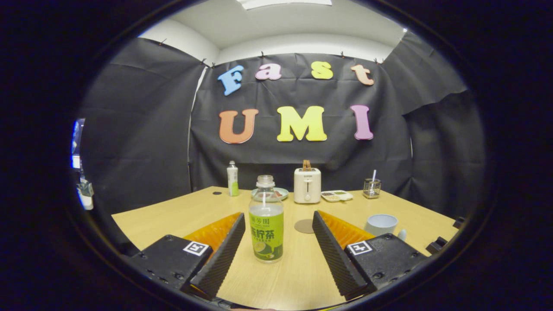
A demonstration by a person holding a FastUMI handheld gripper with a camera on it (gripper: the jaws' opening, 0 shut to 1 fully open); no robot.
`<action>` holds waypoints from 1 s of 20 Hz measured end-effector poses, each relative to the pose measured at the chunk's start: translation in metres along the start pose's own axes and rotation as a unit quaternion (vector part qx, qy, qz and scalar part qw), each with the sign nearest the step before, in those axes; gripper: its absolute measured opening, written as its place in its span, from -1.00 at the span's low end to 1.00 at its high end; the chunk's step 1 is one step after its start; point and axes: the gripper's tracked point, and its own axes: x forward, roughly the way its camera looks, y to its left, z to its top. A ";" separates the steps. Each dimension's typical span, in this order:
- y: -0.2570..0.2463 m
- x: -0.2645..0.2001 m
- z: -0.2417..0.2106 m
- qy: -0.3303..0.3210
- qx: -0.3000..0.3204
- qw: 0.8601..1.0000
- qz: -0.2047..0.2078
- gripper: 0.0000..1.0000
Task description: Take the bottle from table, then pour the juice into the cup, finally place the bottle on the coaster
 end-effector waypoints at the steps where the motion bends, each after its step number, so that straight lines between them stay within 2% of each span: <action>1: 0.003 0.001 -0.006 0.009 0.007 1.000 0.004 1.00; 6: 0.008 0.011 -0.026 0.043 0.025 0.999 0.009 1.00; 9: 0.004 0.020 -0.040 0.074 0.013 0.997 -0.008 1.00; 20: 0.023 0.071 -0.065 0.134 0.035 0.990 0.000 1.00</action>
